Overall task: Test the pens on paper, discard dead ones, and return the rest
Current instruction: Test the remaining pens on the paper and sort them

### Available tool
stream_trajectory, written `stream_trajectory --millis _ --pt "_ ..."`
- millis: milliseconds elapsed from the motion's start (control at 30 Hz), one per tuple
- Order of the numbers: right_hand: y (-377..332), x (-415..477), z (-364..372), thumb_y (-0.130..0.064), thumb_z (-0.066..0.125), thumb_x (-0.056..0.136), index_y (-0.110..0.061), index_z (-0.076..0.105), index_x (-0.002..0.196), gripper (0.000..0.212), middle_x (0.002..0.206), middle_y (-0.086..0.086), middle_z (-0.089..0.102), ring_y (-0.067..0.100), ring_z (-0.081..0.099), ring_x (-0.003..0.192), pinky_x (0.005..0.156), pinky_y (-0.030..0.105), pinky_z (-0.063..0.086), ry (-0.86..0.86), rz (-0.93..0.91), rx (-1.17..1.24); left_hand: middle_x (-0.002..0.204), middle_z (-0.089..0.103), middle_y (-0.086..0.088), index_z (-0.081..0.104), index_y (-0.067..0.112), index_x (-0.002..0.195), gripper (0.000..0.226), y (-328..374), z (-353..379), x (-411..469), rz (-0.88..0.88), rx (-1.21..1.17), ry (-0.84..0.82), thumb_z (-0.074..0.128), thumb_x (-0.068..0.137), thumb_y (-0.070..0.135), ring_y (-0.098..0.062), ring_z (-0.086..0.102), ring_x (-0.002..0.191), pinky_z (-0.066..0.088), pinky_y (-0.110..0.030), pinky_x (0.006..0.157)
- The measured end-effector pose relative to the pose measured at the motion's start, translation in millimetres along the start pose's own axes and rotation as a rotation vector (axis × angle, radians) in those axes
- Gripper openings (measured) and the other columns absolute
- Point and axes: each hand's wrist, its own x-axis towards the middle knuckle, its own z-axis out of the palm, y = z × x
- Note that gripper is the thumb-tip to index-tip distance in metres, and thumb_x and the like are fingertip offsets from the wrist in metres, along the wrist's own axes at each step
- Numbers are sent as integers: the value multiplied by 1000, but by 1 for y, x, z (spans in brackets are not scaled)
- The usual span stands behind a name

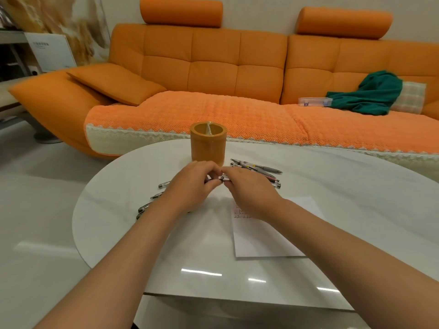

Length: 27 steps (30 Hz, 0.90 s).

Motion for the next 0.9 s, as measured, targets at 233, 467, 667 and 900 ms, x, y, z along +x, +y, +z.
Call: stream_trajectory --millis 233,467,667,900 --pt "33 -39 -11 -44 41 103 -40 58 130 32 113 -11 63 12 59 108 64 27 39 17 58 -87 83 59 17 71 28 103 12 18 16 1 -30 41 -190 64 95 34 -3 54 76 39 -21 63" --pt "51 -54 -19 -26 49 102 -22 62 111 16 107 -5 61 17 57 97 74 31 44 -39 107 67 83 58 18 63 33 102 16 37 42 0 18 -4 -127 73 89 34 -4 55 76 49 -28 69" --pt "56 -59 -19 -43 41 103 -32 63 111 26 97 -11 64 10 58 87 64 29 42 -46 39 -36 84 65 12 66 25 98 21 43 53 -2 62 -96 -89 78 84 35 -11 62 77 54 -34 71" --pt "68 -54 -15 -37 41 104 -23 62 100 25 87 -9 56 17 55 81 66 36 47 -96 -1 4 90 66 18 71 29 99 7 43 51 3 46 -99 -111 70 92 27 -2 60 83 53 -26 75"
